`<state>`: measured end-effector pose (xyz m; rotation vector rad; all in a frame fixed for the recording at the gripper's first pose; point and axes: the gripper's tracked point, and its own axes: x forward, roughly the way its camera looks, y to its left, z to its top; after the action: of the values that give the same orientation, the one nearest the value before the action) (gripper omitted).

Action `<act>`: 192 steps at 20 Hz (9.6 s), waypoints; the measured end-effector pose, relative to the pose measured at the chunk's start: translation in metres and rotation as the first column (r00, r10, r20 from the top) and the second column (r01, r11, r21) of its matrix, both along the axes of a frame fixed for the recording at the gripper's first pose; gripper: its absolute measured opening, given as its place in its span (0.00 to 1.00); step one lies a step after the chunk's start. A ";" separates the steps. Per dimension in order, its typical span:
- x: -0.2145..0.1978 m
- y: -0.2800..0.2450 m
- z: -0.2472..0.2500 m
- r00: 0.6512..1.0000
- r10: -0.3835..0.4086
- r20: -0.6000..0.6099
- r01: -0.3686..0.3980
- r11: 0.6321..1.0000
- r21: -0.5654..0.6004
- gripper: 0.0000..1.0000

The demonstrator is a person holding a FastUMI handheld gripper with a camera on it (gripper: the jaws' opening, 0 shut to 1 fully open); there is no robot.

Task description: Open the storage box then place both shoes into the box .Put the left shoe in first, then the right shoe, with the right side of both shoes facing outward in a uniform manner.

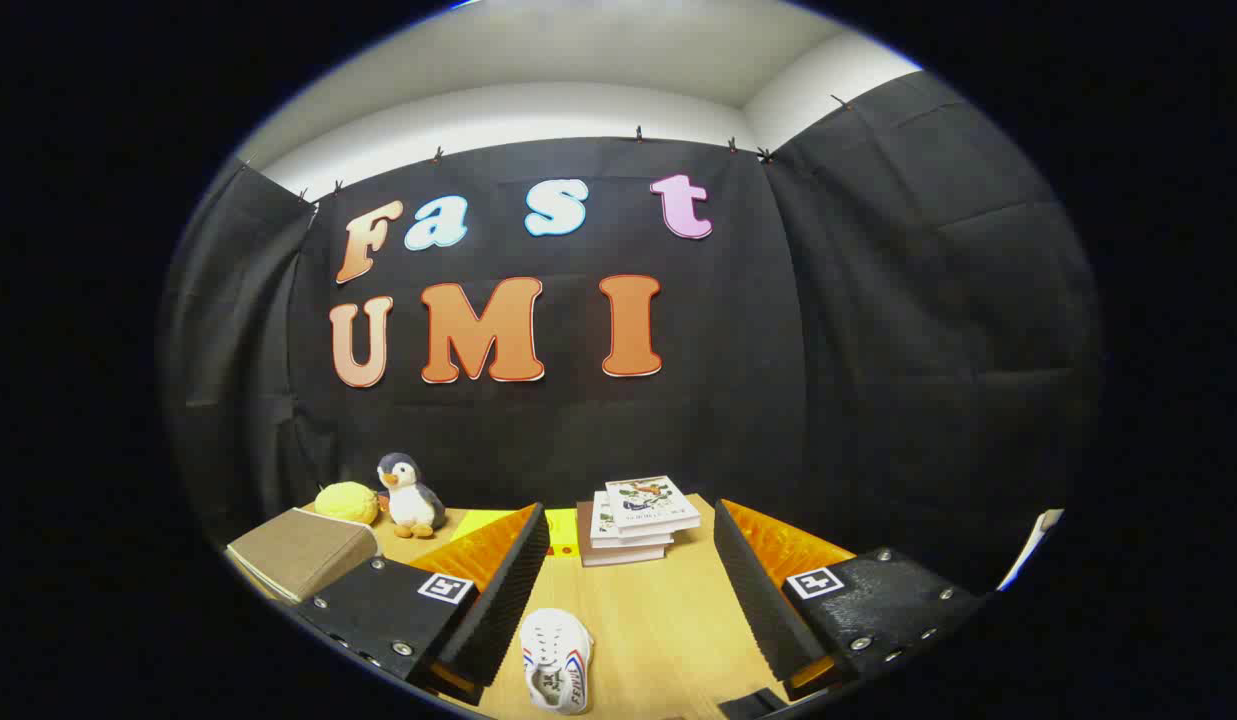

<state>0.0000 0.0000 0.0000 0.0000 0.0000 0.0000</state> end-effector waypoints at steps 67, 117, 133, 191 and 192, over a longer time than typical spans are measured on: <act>-0.016 0.315 -0.191 0.100 0.986 -0.130 -0.082 0.138 0.987 0.31; -0.043 0.382 -0.145 0.231 0.967 -0.105 -0.253 0.164 0.954 0.00; -0.079 0.576 0.002 0.244 0.912 -0.330 -0.563 0.410 0.718 0.07; 0.032 0.200 -0.317 0.240 0.254 -0.937 -0.247 0.949 0.194 0.29; 0.032 0.200 -0.317 0.243 0.272 -0.931 -0.237 0.947 0.215 0.23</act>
<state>0.0318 0.1995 -0.3169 0.0315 1.2788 0.3478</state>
